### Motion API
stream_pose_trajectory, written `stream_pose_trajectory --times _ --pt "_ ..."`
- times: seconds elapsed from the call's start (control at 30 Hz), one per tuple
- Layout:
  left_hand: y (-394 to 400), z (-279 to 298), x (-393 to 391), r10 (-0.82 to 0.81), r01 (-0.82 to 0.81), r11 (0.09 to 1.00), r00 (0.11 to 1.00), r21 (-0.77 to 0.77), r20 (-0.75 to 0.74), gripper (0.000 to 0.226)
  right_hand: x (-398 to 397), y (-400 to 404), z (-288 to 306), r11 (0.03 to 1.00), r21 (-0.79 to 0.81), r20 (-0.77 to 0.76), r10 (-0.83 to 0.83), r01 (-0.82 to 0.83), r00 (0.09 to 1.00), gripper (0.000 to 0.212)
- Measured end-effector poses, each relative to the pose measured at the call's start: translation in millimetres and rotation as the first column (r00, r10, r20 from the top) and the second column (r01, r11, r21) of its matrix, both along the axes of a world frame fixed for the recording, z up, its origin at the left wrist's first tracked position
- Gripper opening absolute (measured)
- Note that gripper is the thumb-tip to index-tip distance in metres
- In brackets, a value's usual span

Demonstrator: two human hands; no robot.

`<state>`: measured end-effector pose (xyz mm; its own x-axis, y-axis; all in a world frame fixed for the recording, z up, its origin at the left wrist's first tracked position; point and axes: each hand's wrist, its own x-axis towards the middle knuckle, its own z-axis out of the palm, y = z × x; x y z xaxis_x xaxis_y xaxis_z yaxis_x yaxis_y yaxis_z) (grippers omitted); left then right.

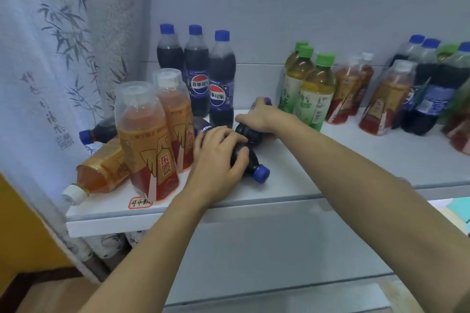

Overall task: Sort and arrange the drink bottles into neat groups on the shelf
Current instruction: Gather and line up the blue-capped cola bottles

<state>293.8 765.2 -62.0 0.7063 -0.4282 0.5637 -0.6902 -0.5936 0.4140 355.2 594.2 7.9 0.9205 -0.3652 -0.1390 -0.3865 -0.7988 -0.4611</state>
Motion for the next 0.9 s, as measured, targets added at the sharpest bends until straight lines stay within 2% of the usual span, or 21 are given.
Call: stream_pose_trajectory --times 0.13,0.2,0.33,0.47,0.57,0.63,0.73,0.9 --pt "0.1 -1.1 -0.7 -0.004 0.005 1.000 1.000 -0.020 0.023 0.043 -0.1 -3.2 -19.2 0.957 0.286 0.173 -0.112 0.059 0.978 0.095" --pt "0.1 -1.1 -0.4 -0.004 0.004 1.000 1.000 -0.016 0.021 0.042 -0.8 -3.1 -28.3 0.914 0.398 0.228 -0.179 0.076 0.957 0.087" --pt "-1.1 -1.2 1.1 0.000 0.000 1.000 1.000 0.007 0.010 0.039 -6.9 -7.2 -43.3 0.856 0.515 0.386 -0.276 0.043 0.880 0.081" --pt "-2.9 -0.6 -0.8 0.006 -0.006 1.000 1.000 0.016 -0.005 0.041 -11.0 -7.5 -49.5 0.821 0.559 0.559 -0.268 -0.117 0.784 0.079" --pt "-2.2 0.4 -2.1 0.007 -0.007 1.000 1.000 0.013 -0.005 0.041 -9.1 -7.1 -47.0 0.840 0.502 0.648 -0.208 -0.206 0.732 0.088" --pt "-1.2 0.3 -2.5 0.007 -0.007 1.000 1.000 0.010 -0.006 0.039 -6.9 -7.6 -49.5 0.878 0.425 0.690 -0.156 -0.222 0.707 0.091" --pt "-0.3 0.1 -3.7 0.005 -0.005 1.000 1.000 0.003 -0.006 0.038 -5.0 -9.8 -56.1 0.925 0.310 0.733 -0.085 -0.221 0.675 0.083" --pt "0.4 0.2 -3.0 0.003 -0.002 1.000 1.000 0.008 -0.017 0.039 -4.7 -13.4 -60.5 0.916 0.326 0.738 -0.090 -0.236 0.668 0.081"
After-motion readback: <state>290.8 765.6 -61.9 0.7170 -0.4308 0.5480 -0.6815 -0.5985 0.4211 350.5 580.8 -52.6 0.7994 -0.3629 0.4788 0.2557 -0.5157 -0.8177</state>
